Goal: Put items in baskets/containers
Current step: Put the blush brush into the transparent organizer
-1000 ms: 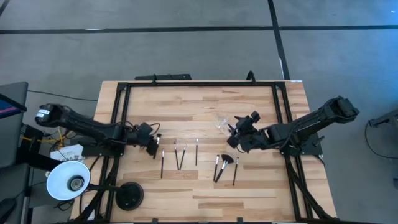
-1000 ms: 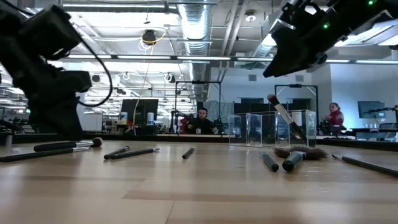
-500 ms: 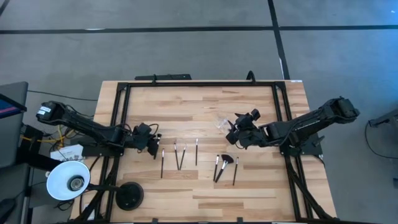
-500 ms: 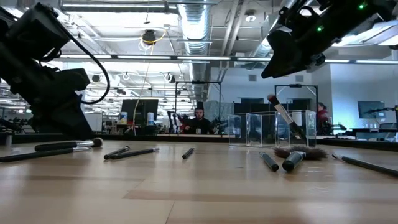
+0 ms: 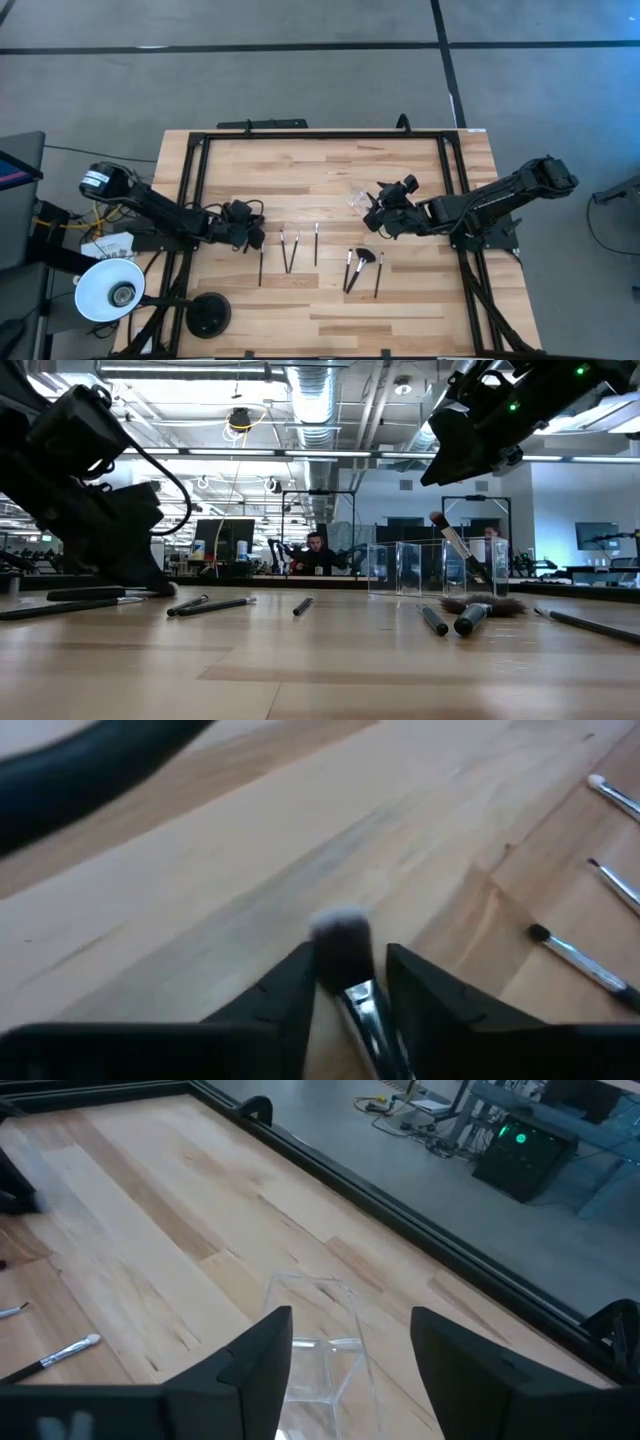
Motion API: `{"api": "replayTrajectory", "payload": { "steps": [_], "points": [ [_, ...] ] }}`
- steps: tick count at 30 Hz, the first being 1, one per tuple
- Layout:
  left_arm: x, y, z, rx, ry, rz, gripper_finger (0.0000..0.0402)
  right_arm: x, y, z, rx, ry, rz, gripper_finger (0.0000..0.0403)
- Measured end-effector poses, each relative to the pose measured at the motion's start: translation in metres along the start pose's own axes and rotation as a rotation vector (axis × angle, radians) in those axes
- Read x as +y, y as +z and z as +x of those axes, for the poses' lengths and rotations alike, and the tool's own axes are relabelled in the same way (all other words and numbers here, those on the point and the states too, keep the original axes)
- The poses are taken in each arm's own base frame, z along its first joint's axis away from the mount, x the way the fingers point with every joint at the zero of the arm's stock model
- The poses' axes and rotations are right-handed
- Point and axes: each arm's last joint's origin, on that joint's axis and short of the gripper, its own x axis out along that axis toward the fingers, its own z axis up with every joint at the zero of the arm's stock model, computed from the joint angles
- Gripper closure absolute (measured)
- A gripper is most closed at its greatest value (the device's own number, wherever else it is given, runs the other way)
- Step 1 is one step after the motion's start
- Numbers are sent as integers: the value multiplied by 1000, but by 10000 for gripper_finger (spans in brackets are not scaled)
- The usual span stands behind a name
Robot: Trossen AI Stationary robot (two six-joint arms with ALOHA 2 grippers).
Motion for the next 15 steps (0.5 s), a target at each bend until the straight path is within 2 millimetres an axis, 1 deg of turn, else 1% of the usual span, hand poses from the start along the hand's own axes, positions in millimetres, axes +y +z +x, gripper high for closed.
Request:
{"api": "replayTrajectory", "payload": {
  "steps": [3, 4, 9, 11, 13, 15],
  "points": [
    [1, 1, -1, -12, -2, -8, 353, 0, 0, 0, 0, 0, 0, 212],
    [1, 2, -2, -15, -10, -15, 366, 0, 0, 0, 0, 0, 0, 212],
    [-2, 10, -7, -78, -54, -69, 367, 1, 2, 0, -14, 7, 22, 216],
    [-9, 20, -11, -163, -119, -103, 374, 3, 5, 0, -37, 21, 59, 218],
    [-16, 31, -17, -244, -190, -89, 382, 6, 10, 0, -66, 43, 106, 221],
    [-23, 43, -24, -348, -269, -68, 395, 10, 12, 1, -75, 89, 104, 223]
  ]
}}
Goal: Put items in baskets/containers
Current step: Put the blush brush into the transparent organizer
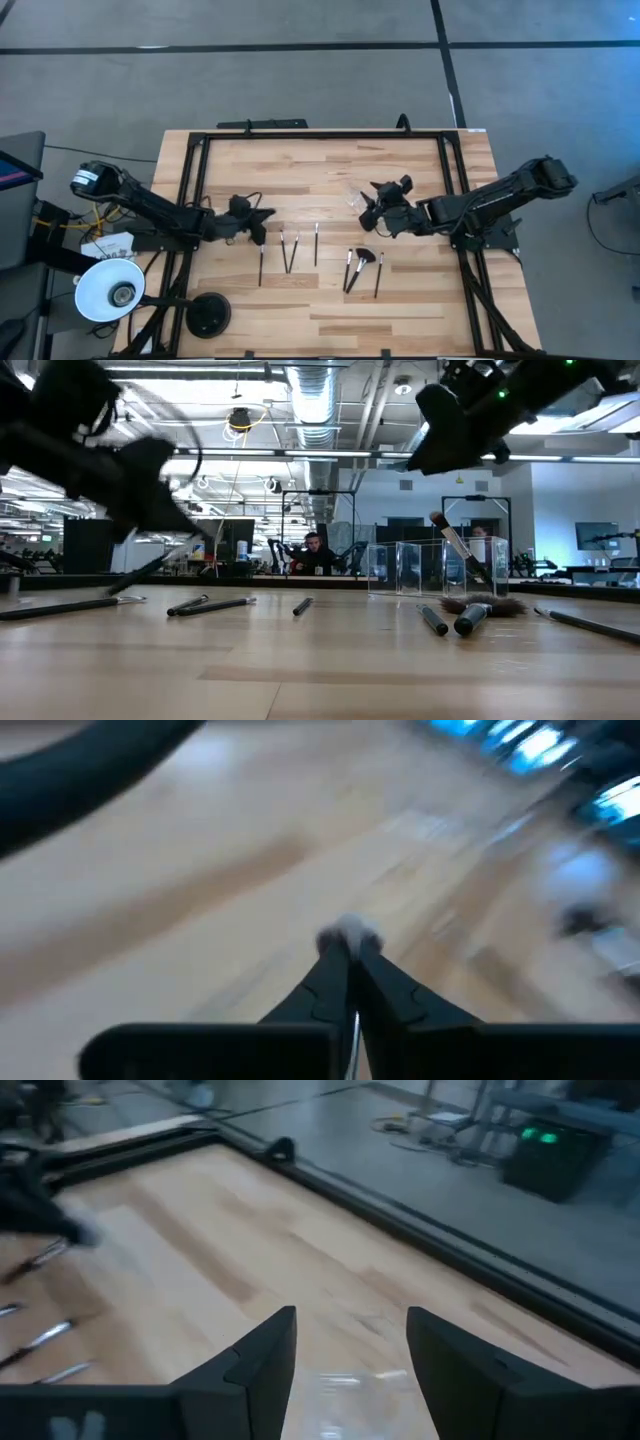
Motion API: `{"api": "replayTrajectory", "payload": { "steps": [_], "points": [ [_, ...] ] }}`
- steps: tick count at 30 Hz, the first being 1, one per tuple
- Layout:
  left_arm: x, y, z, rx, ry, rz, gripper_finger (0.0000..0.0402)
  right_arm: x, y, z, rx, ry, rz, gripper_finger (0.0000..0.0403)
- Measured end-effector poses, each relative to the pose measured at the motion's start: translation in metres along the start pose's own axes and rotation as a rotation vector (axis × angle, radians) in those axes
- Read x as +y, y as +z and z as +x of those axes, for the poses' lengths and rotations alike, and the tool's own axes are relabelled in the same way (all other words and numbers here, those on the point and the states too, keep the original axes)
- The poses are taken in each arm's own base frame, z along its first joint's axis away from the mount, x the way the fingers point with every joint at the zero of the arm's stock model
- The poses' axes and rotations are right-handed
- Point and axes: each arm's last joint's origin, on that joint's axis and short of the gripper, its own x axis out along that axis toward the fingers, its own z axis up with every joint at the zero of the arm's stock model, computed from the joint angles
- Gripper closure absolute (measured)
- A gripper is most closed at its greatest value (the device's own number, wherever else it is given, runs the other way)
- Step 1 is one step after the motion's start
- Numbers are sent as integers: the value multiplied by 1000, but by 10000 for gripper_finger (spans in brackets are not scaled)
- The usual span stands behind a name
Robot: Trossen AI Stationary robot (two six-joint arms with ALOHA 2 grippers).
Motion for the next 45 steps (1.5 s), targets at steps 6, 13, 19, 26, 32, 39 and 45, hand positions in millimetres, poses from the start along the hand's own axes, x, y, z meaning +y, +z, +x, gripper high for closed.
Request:
{"api": "replayTrajectory", "payload": {
  "steps": [6, 13, 19, 26, 32, 39, 45],
  "points": [
    [-17, 35, -8, -252, -188, 78, 397, 18, 4, 13, -44, 196, -71, 232],
    [-23, 51, -1, -275, -251, 76, 396, 42, 0, 49, -145, 479, -3, 237],
    [-37, 72, 2, -346, -306, 151, 395, 53, -10, 85, -238, 545, 63, 238],
    [-46, 82, 2, -367, -376, 208, 395, 75, 15, 112, -337, 686, 81, 247],
    [-46, 80, 3, -354, -371, 215, 394, 94, 38, 124, -429, 715, 15, 252],
    [-46, 80, 3, -353, -363, 215, 394, 100, 50, 130, -374, 692, -22, 261],
    [-46, 80, 3, -351, -361, 217, 394, 98, 51, 132, -368, 685, -25, 337]
  ]
}}
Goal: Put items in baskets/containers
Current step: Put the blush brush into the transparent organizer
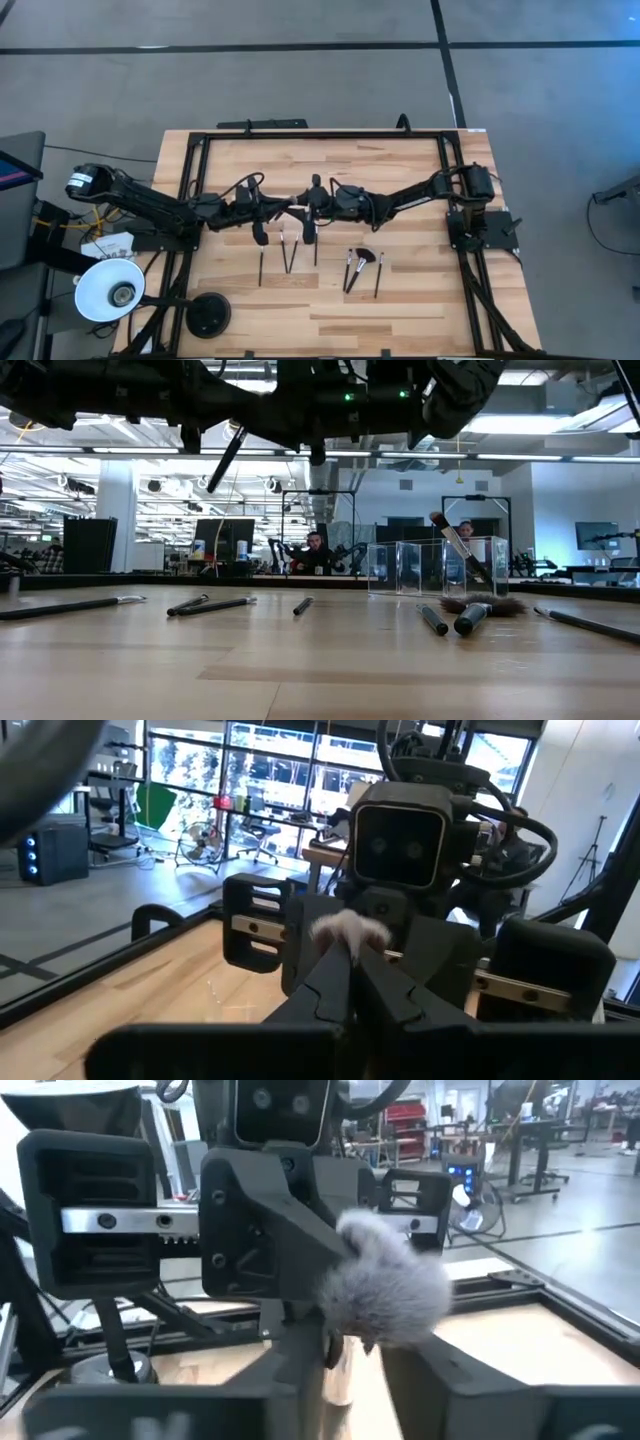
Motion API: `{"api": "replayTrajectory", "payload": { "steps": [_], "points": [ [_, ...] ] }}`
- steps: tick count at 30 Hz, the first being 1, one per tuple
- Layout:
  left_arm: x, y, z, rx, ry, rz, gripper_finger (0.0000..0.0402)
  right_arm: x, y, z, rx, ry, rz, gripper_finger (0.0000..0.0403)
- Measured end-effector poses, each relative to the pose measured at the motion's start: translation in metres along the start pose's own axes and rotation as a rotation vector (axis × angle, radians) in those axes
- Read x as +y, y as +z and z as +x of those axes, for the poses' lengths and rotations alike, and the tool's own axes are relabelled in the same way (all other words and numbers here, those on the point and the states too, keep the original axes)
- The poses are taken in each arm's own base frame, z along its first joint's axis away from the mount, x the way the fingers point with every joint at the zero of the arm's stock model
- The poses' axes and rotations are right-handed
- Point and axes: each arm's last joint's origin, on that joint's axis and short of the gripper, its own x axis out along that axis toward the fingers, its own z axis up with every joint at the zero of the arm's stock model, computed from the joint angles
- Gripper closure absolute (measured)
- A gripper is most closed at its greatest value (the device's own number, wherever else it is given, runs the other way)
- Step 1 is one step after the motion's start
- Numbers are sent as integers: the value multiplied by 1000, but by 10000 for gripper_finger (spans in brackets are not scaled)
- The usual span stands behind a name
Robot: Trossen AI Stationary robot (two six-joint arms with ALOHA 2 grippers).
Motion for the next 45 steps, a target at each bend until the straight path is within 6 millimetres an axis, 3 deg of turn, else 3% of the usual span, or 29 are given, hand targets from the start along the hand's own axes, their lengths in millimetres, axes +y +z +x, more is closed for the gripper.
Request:
{"api": "replayTrajectory", "payload": {
  "steps": [2, 10, 14, 18, 24, 26, 29, 35, 38, 45],
  "points": [
    [0, 0, 0, -1, 0, 0, 394, 0, 0, 0, -1, -3, 0, 365],
    [0, -3, 0, 26, -7, 10, 362, 1, -4, -1, 58, -20, -27, 359],
    [0, -1, 0, 24, -5, 9, 320, 1, 17, -9, 38, -67, -75, 360],
    [0, -6, 0, 59, -5, 23, 282, -4, 52, -32, 110, -100, -94, 365],
    [0, -14, -1, 140, -44, -28, 253, -13, 83, -87, 366, -389, -123, 357],
    [-1, -14, -1, 140, -46, -32, 250, -16, 78, -100, 401, -413, -108, 355],
    [-1, -14, -1, 140, -43, -49, 251, -19, 51, -110, 467, -446, -91, 360],
    [-3, -15, -2, 154, -50, -80, 260, -46, 9, -123, 520, -605, -40, 365],
    [-4, -16, -3, 161, -57, -78, 265, -54, 5, -121, 458, -610, -6, 353],
    [-5, -19, -4, 190, -57, -107, 270, -68, -14, -122, 524, -652, 0, 356]
  ]
}}
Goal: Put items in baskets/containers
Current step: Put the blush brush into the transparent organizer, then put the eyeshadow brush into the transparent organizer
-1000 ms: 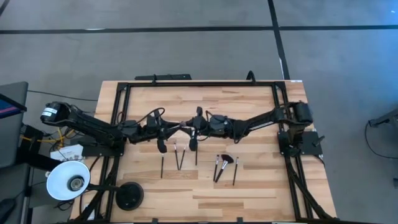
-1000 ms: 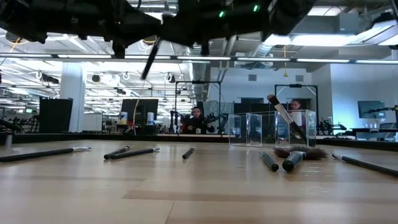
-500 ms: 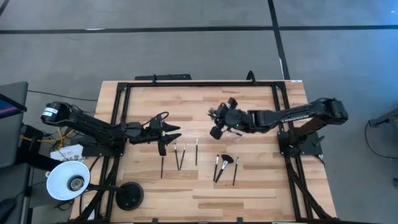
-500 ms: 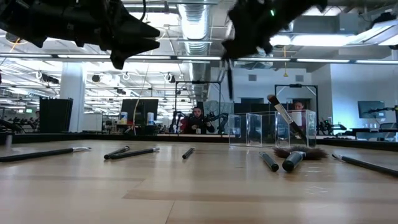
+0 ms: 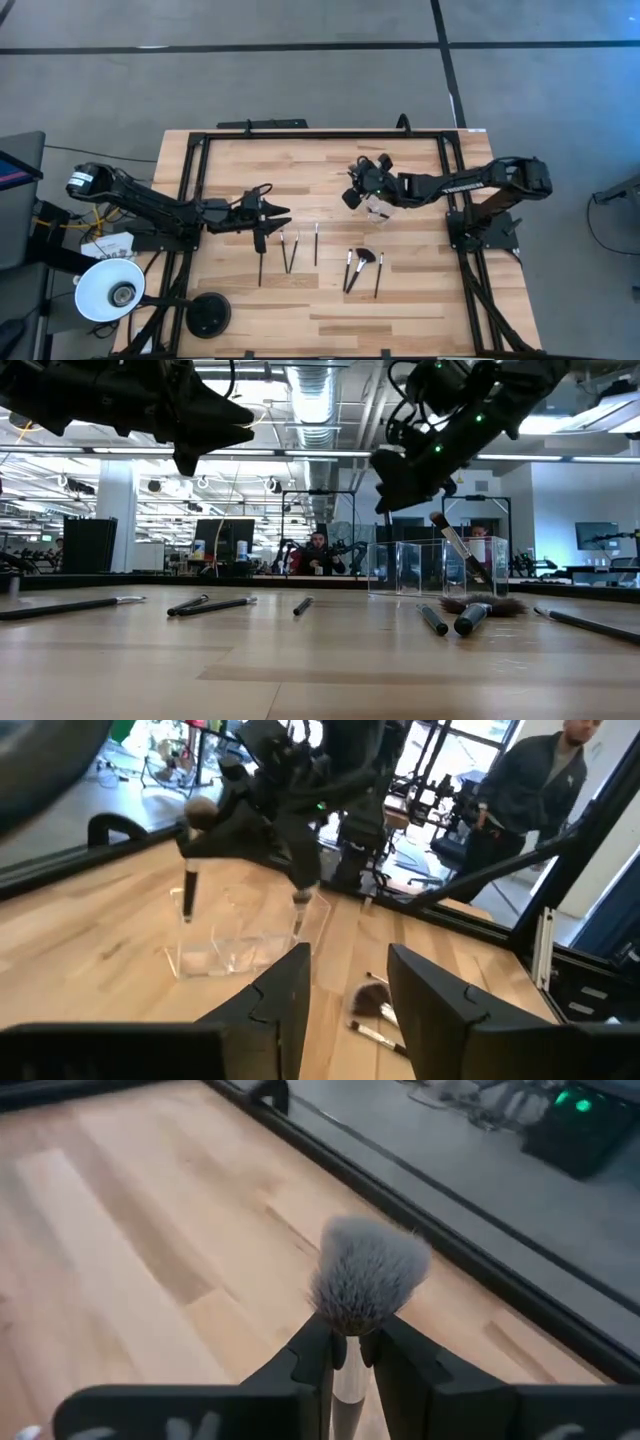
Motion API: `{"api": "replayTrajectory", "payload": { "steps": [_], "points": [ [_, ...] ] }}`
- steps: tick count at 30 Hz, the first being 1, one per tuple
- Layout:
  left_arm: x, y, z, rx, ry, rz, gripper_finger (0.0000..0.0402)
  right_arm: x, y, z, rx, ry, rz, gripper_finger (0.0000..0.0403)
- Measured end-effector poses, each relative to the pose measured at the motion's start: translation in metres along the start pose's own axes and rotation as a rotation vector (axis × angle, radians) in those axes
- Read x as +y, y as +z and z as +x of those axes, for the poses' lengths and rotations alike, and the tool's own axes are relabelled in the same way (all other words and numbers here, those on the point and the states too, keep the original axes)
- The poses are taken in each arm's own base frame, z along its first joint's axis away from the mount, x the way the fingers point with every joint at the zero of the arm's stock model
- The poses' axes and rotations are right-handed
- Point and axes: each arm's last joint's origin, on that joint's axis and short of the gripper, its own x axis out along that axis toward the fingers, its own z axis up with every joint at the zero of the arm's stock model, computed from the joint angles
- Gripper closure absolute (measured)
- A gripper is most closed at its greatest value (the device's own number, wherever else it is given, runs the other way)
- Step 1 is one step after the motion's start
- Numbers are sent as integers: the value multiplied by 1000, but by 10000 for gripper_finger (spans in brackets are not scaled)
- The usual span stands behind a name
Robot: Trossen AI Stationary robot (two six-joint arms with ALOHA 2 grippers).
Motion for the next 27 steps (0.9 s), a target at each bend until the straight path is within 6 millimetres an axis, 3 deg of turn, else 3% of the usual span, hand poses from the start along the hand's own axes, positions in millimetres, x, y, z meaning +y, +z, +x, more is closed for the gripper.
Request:
{"api": "replayTrajectory", "payload": {
  "steps": [9, 14, 22, 27],
  "points": [
    [-7, -18, 3, 100, -14, -71, 276, 6, -17, 16, 92, 42, -38, 317],
    [-8, -37, 9, 183, 11, -96, 281, 6, -14, 11, 86, 53, -40, 276],
    [-2, -60, 16, 255, 118, -144, 282, 23, 22, -41, -50, 180, -64, 223],
    [-1, -63, 18, 256, 134, -143, 284, 41, 19, -84, -42, 321, 3, 213]
  ]
}}
